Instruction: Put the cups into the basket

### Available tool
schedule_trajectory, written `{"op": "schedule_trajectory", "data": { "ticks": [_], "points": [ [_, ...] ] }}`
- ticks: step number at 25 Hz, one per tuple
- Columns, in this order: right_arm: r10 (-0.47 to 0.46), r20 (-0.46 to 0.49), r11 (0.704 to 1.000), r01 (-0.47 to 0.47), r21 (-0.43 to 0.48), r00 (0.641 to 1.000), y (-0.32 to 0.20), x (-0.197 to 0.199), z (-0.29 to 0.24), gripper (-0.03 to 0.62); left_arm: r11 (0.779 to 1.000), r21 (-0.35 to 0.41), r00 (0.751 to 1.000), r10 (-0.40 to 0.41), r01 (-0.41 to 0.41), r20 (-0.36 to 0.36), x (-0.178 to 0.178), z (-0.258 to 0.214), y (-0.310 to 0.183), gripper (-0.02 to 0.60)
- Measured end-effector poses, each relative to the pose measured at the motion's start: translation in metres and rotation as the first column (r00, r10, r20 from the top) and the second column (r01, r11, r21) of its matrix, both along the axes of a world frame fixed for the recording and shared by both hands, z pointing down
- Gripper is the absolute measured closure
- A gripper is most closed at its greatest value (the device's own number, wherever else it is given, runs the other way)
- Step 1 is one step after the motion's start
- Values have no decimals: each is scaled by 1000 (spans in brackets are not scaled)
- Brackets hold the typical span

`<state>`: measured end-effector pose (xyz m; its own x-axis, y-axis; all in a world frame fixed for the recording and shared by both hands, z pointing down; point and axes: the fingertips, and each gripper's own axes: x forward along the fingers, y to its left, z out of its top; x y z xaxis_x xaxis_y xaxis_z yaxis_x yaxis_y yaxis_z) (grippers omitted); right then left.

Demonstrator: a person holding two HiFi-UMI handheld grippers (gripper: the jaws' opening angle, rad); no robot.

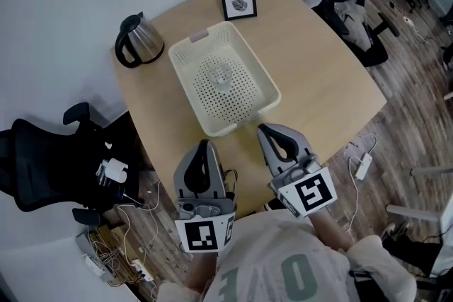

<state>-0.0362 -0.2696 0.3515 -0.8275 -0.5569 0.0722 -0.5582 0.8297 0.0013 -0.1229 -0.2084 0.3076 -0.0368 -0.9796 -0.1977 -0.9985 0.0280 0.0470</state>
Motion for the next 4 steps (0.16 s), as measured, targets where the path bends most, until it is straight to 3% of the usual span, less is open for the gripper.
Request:
{"op": "schedule_trajectory", "data": {
  "ticks": [4],
  "points": [
    [1, -6, 1000, -1, -2, 1000, 2, 1, 1, 595, 1000, 4, 1000, 0, 0, 12, -1, -2, 1, 572]
  ]
}}
